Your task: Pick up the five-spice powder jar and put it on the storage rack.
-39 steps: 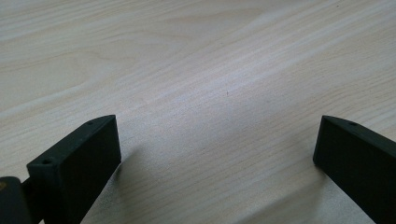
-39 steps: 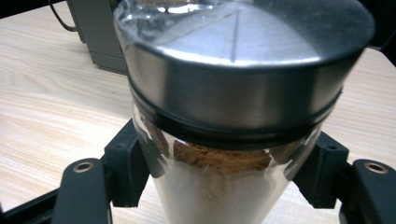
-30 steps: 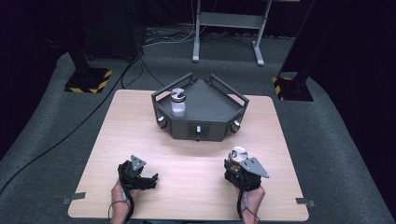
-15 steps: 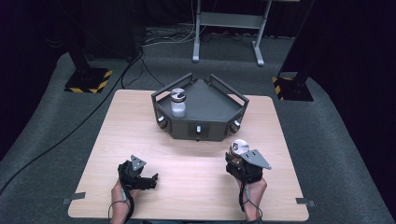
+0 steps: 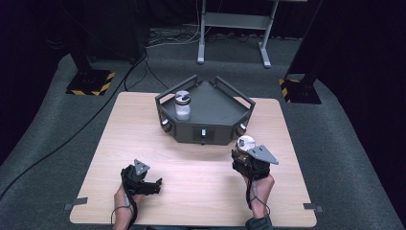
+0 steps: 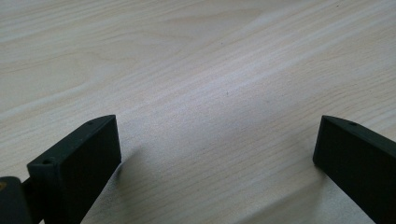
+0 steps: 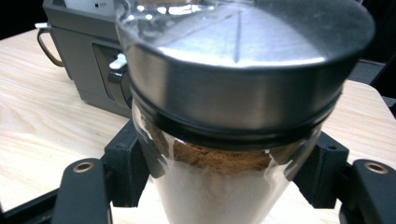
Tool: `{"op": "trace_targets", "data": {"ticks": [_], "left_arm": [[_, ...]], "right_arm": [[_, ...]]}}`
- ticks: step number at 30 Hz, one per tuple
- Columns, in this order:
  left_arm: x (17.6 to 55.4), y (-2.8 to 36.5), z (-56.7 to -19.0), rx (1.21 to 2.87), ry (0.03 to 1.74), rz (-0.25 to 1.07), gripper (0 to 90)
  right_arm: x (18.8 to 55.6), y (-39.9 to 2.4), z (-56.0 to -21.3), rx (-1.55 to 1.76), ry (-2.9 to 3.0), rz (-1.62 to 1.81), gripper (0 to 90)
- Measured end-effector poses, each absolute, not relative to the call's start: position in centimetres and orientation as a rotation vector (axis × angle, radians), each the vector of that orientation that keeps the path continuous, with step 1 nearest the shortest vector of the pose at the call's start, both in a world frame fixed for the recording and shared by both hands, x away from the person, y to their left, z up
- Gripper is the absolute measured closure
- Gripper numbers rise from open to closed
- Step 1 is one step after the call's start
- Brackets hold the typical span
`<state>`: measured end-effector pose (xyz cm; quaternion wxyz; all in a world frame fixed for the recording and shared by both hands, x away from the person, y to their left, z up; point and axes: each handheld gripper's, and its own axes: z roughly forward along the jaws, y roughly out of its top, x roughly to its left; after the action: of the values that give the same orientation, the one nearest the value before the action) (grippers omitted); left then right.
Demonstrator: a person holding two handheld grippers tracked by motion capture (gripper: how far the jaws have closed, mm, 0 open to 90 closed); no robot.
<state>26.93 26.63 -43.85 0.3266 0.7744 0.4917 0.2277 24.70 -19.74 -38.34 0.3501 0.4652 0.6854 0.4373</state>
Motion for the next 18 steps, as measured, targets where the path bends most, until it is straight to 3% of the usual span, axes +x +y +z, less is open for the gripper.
{"op": "trace_targets", "data": {"ticks": [18], "left_arm": [[27.0,26.7,-43.8,2.029,1.288,0.593,0.7]], "right_arm": [[26.5,-20.0,-36.9,1.181,1.786,1.153,29.6]]}}
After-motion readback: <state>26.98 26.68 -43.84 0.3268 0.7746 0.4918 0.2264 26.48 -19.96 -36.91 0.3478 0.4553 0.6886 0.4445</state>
